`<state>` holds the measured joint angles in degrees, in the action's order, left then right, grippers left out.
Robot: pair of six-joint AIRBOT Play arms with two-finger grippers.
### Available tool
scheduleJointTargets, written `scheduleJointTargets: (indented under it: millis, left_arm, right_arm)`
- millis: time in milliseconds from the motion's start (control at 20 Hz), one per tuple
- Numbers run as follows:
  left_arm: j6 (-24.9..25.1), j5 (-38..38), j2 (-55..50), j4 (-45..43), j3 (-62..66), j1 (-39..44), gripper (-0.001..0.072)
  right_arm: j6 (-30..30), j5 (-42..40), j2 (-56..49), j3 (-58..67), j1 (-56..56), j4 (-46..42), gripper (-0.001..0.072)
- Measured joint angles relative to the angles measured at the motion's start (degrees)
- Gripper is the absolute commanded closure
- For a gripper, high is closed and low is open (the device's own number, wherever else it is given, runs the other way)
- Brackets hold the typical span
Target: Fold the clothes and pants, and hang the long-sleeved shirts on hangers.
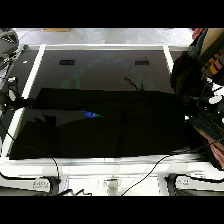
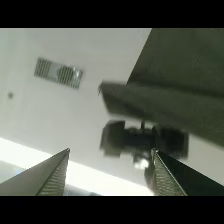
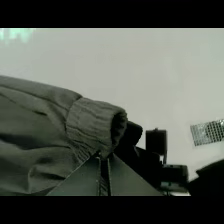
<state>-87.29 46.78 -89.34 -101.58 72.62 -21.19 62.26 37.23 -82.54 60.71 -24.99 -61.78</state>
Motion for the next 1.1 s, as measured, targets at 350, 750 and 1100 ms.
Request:
scheduleJointTargets:
  millis: [350,750,1100]
  left_arm:
    - [-2.95,20.52,4.76,-1.55,0.0,-2.67,0.0287]
    - [-4.44,24.41,19.96,-0.87,-1.73,-7.06,0.0533]
    - [-5.97,15.87,32.26,9.16,-10.43,-8.92,0.0698]
  right_arm:
    - [0.15,2.29,-0.02,0.15,0.0,-1.25,0.0019]
    - [3.45,10.01,6.56,4.09,-3.72,-9.09,0.0691]
    - [7.65,37.27,11.04,4.35,-14.62,-11.65,0.0693]
